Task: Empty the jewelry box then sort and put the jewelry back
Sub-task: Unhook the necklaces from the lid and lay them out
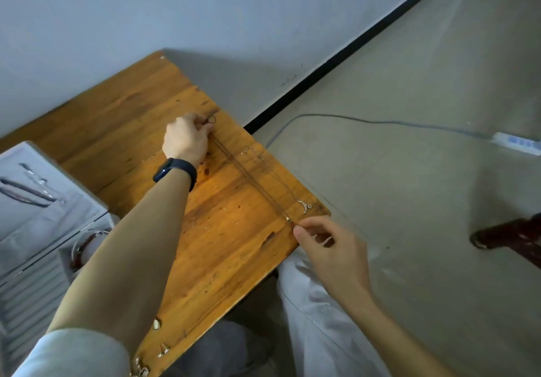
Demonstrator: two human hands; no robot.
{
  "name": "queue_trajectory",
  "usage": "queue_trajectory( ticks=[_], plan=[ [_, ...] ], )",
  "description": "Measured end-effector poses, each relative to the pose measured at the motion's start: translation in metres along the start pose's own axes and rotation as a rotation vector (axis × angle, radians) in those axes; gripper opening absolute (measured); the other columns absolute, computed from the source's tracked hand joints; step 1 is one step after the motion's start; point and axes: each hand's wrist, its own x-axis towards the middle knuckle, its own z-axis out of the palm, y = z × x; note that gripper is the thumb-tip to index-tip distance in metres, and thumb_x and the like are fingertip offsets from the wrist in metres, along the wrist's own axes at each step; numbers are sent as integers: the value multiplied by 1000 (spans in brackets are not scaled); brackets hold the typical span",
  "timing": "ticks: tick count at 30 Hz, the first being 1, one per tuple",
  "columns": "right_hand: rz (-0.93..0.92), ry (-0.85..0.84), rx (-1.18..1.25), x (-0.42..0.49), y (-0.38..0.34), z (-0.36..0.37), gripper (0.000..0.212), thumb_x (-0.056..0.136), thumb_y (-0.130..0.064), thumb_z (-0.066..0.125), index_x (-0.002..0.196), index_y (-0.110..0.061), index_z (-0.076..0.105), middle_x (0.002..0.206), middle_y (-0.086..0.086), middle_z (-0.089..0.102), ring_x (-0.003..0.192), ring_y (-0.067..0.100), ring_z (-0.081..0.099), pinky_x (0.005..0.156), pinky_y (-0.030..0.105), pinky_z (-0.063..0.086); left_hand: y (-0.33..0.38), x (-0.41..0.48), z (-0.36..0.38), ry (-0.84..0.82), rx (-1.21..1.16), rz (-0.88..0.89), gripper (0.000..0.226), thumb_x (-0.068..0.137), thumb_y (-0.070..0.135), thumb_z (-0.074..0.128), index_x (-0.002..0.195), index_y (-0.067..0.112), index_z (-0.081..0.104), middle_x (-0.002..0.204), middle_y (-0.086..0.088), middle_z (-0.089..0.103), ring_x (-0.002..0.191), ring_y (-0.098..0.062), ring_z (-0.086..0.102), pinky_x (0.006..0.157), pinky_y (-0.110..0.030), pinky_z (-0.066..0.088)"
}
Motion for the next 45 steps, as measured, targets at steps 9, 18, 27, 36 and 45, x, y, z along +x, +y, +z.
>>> queue_trajectory(
  ticks=[9,18,27,36,45],
  plan=[
    [-146,70,-104,4,14,11,6,89,-30,75,94,-28,73,97,-14,60,92,4,60,75,8,47,-7,8,18,9,66,2,34,99,45,54,122,26,71,130,-9,58,128,-31,44,99,-46,49],
    [-160,77,-63,0,12,7,12,95,-29,65,105,-28,72,102,-14,59,95,0,60,76,8,48,-3,-3,-2,-185,152,37,60,98,59,32,134,19,60,121,-15,62,108,-34,60,85,-46,57],
    [-387,80,-213,-12,-4,-16,18,93,-16,65,107,-26,72,101,-16,64,91,1,60,80,6,41,-1,-82,-46,-271,257,132,52,100,47,43,146,23,45,142,-13,52,128,-35,48,96,-50,51],
    [-697,-129,-467,-7,-51,14,19,94,-24,61,110,-26,72,113,-12,66,104,10,57,86,21,46,-33,-189,-101,-80,252,229,51,99,44,50,148,28,45,151,-2,47,135,-27,45,105,-44,45],
    [-918,-360,-669,-6,-133,87,31,101,-32,49,128,-26,65,131,-10,61,126,10,47,102,29,46,-103,-231,-167,73,311,83,49,100,37,48,147,28,47,153,0,45,140,-25,40,113,-43,35]
  ],
)
